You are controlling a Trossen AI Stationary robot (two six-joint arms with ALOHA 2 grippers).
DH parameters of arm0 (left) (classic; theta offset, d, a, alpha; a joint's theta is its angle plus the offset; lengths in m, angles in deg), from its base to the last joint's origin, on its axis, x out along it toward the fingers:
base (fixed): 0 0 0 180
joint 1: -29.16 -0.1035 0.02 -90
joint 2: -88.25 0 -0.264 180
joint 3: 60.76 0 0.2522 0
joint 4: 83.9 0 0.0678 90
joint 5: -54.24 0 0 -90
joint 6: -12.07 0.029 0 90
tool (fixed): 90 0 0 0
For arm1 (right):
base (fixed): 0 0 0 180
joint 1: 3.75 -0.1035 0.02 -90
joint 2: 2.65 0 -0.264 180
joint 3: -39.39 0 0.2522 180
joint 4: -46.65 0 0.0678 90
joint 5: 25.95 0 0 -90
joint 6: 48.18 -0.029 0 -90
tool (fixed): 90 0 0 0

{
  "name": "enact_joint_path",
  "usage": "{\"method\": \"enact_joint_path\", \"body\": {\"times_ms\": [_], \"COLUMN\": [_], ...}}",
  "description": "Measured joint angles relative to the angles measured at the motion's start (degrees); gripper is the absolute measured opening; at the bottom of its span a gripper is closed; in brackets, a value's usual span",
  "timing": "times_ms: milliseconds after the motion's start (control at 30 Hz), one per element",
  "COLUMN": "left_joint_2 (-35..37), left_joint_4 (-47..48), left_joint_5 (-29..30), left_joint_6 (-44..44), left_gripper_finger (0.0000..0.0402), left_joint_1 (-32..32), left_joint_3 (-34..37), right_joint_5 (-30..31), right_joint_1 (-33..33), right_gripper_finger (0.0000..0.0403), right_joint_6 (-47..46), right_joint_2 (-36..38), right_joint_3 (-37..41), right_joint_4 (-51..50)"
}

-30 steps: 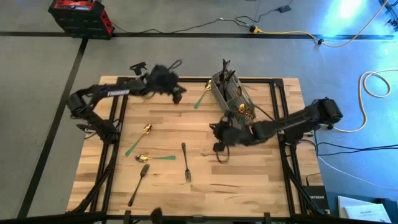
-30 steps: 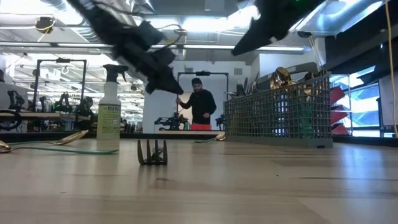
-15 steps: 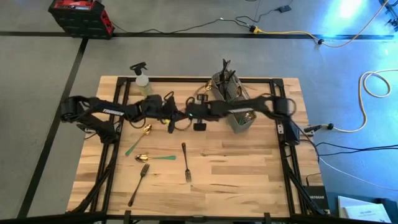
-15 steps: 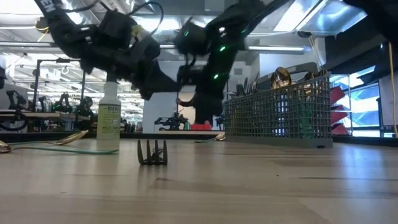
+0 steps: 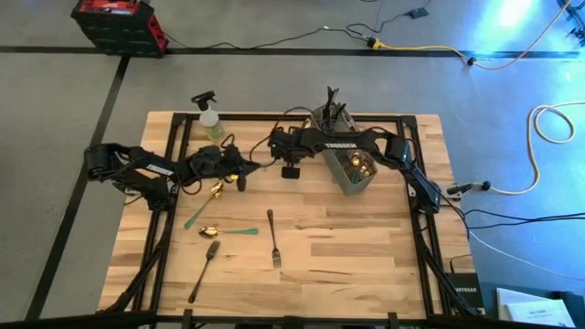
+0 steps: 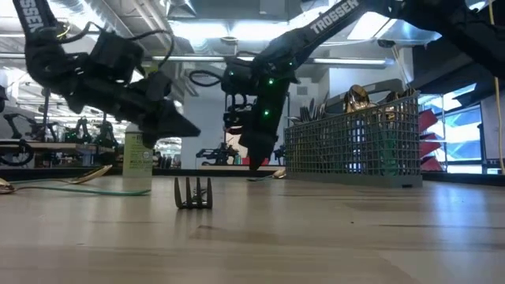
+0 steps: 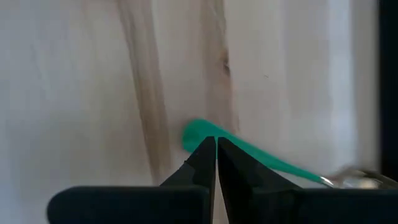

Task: Sort silverware
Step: Put the green spoon into the silverware basket

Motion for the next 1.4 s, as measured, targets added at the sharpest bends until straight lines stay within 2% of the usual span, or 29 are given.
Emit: {"method": "enact_joint_path", "body": {"times_ms": [133, 267, 667, 900, 1067, 1400], "left_joint_2": [-0.04, -0.09, -0.09, -0.09, -0.09, -0.1], "left_joint_4": [-0.11, 0.18, 0.22, 0.29, 0.33, 0.38], "left_joint_5": [0.57, 0.38, 0.29, 0.3, 0.32, 0.32], "left_joint_6": [-1.45, -1.34, -1.21, -1.17, -1.03, -0.92], "left_gripper_finger": [0.0, 0.0, 0.0, 0.0, 0.0, 0.0], "left_joint_1": [-0.85, -0.76, -0.76, -0.76, -0.76, -0.76], "left_joint_3": [1.41, 2.03, 2.02, 2.02, 2.02, 2.02], "right_joint_5": [-1.46, -5.6, -2.07, -5.77, -6.24, -9.84], "right_joint_1": [0.94, 1.59, 1.71, 2.12, 1.2, 1.04], "right_gripper_finger": [0.0, 0.0, 0.0, 0.0, 0.0, 0.0], "right_joint_6": [-0.73, -1.65, -2.73, -4.18, -4.22, -2.63], "right_joint_2": [0.0, -0.12, -0.92, -1.65, -1.86, -2.21], "right_joint_3": [-0.14, -0.27, -0.08, -0.18, -0.32, -3.1], "right_joint_4": [-0.18, -0.07, -0.17, -0.89, -1.32, -6.82]}}
